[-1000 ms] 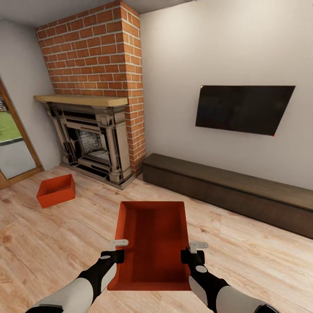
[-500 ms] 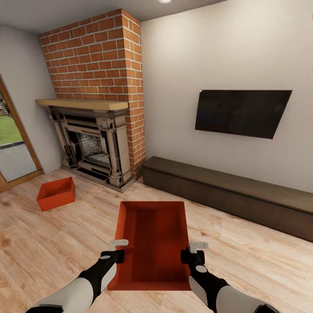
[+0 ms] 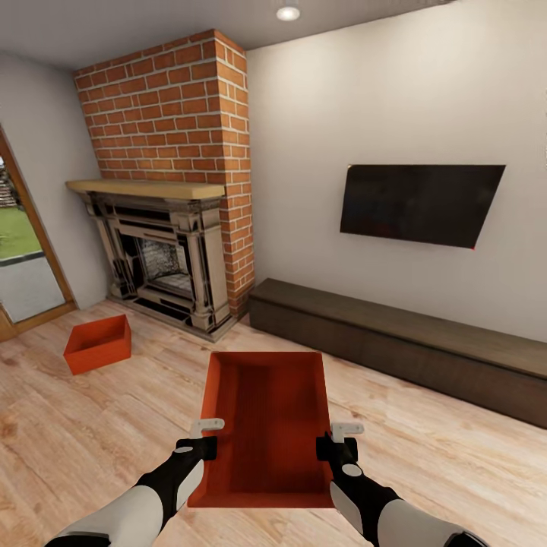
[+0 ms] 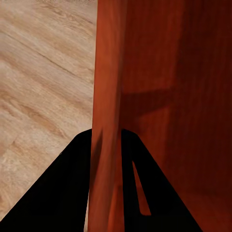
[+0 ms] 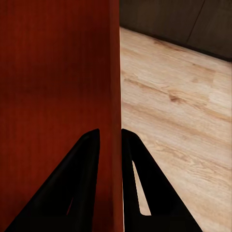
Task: Move the two storage containers from the living room to the garage. In the garage, place one container on the floor and stack the other container on top of it (either order is fine).
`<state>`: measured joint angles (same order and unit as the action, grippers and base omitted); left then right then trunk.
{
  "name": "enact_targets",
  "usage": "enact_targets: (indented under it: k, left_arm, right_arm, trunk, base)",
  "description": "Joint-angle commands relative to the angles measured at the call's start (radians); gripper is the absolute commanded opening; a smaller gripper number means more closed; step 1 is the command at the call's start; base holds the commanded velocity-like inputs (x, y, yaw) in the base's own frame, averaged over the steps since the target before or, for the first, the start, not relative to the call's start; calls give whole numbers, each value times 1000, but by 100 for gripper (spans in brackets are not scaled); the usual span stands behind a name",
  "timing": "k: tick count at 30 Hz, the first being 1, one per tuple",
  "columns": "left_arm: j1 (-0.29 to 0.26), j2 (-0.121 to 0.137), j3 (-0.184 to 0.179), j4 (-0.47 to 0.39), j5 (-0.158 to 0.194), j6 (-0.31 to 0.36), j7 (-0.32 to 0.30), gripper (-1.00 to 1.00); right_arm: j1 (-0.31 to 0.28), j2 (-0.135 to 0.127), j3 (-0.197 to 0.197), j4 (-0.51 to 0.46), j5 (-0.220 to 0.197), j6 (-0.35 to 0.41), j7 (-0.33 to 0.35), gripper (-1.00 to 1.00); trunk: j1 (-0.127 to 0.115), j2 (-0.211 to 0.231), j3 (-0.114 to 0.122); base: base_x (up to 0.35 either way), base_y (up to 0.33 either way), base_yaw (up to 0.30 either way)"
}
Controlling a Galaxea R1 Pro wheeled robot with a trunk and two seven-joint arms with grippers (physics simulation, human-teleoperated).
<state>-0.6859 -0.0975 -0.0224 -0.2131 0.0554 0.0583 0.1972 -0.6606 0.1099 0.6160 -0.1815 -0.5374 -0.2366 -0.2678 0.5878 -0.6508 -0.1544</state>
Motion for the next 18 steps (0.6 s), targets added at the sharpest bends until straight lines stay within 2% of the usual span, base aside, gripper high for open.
enact_targets:
  k: [1,8,18]
  left_arm:
    - [0,16,29,0,15,6,8,-100]
    - [0,16,29,-1,15,6,8,-100]
    - [0,16,28,-1,15,6,9,-100]
  right_arm:
    - [-2,-16,-48,-3,7,-46,-2,-100]
    - [-1,-17,-48,-3,7,-46,-1,-100]
    - [-1,-16,-48,-3,8,-44,-1,-100]
  trunk:
    - [0,-1,0]
    - [0,-1,10]
    - [0,-1,11]
  base:
    - [0,0,0]
    - [0,0,0]
    - [0,0,0]
